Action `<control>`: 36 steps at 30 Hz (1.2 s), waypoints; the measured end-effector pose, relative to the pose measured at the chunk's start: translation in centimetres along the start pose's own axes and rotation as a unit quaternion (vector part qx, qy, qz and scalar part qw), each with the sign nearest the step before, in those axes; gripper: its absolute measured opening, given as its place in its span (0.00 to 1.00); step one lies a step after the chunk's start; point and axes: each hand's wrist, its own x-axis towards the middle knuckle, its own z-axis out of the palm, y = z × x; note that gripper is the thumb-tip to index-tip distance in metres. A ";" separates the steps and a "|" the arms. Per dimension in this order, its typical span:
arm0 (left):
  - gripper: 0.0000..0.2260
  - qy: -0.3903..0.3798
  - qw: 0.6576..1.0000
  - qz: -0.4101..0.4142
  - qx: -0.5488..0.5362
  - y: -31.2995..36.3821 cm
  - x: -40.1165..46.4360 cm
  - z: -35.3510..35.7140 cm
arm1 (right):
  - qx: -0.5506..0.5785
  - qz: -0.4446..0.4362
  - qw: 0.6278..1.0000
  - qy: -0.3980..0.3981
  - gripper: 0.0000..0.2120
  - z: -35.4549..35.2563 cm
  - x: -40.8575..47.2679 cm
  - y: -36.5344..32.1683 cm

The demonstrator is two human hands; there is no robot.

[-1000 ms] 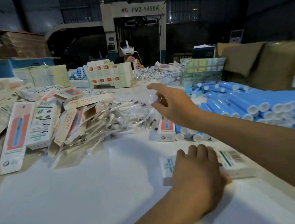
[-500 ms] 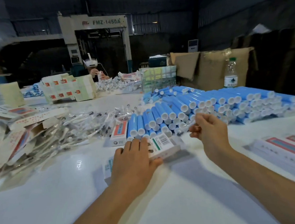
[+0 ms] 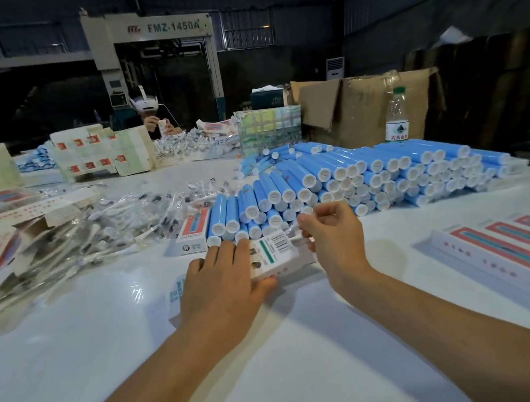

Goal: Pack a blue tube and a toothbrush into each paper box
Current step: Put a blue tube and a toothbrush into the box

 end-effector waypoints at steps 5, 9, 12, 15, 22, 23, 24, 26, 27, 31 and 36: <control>0.33 0.019 0.999 -0.019 -0.025 0.0 0.0 -0.3 | -0.060 -0.017 0.998 -0.012 0.09 0.3 -0.5 0.4; 0.32 0.022 0.999 -0.020 -0.027 0.0 0.1 -0.2 | -0.066 0.004 0.992 -0.106 0.13 0.7 -0.9 0.3; 0.34 0.022 0.999 -0.022 -0.032 -0.3 0.1 -0.3 | -0.049 0.033 0.986 -0.157 0.16 0.6 -1.0 0.0; 0.35 0.021 0.999 -0.034 -0.030 -0.6 0.1 -0.4 | -0.067 -0.027 0.991 -0.110 0.16 0.6 -1.1 -0.1; 0.33 0.017 0.995 -0.087 -0.035 -1.4 0.3 -0.8 | -0.185 -0.170 0.965 -0.075 0.09 -0.1 -1.8 -0.5; 0.32 0.016 0.996 -0.087 -0.031 -1.3 0.3 -0.9 | -0.190 -0.164 0.964 -0.082 0.08 0.1 -2.0 -0.4; 0.31 0.015 0.996 -0.086 -0.026 -1.2 0.3 -0.9 | -0.188 -0.162 0.965 -0.088 0.08 0.2 -2.1 -0.3; 0.31 0.017 0.996 -0.087 -0.015 -1.1 0.3 -0.9 | -0.189 -0.164 0.964 -0.095 0.08 0.3 -2.3 -0.2; 0.31 0.019 0.996 -0.086 -0.008 -1.0 0.2 -0.9 | -0.195 -0.169 0.961 -0.097 0.09 0.3 -2.4 -0.3; 0.30 0.026 0.996 -0.082 0.008 -0.9 0.2 -0.6 | -0.239 -0.188 0.946 -0.108 0.12 0.4 -2.7 -0.3; 0.30 0.034 0.997 -0.057 0.037 -0.2 0.2 -0.3 | -0.298 -0.193 0.925 -0.133 0.14 0.8 -2.9 0.1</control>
